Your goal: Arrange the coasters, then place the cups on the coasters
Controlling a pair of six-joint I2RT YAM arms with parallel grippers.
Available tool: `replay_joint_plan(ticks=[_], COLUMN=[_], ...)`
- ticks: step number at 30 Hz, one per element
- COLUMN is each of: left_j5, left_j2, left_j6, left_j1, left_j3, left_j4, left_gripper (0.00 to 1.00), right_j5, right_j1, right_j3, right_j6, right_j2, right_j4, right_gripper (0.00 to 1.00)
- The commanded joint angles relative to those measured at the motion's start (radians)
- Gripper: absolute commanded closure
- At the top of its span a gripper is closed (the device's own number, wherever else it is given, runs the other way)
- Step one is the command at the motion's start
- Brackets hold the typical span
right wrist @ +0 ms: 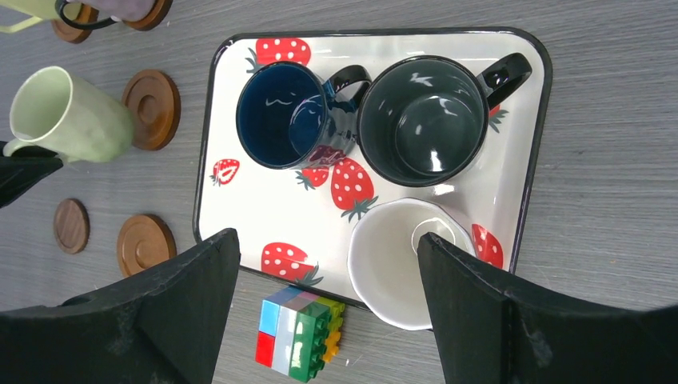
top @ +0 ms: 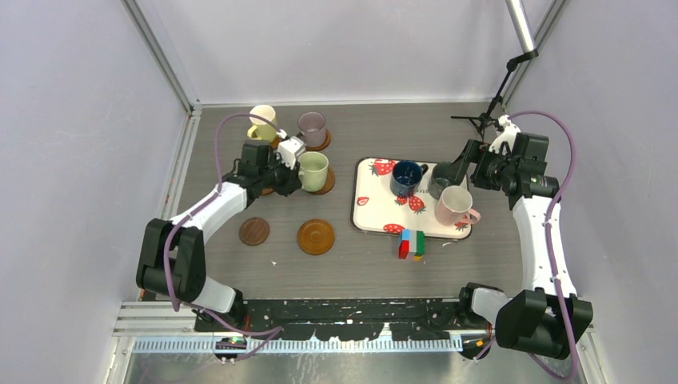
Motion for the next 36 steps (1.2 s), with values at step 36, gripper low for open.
replay_joint_plan(ticks=[36], left_j5=[0.043], left_j2=[0.153], left_j6=[0.063], left_j1=[0.002], left_j3=[0.028], left_j4=[0.213], left_gripper=[0.82], right_j5=[-0.022], right_j1=[-0.005], right_j3=[-0.012], right_j6=[0.008], right_j2=[0.022], right_j4=[0.046], right_gripper=[0.14])
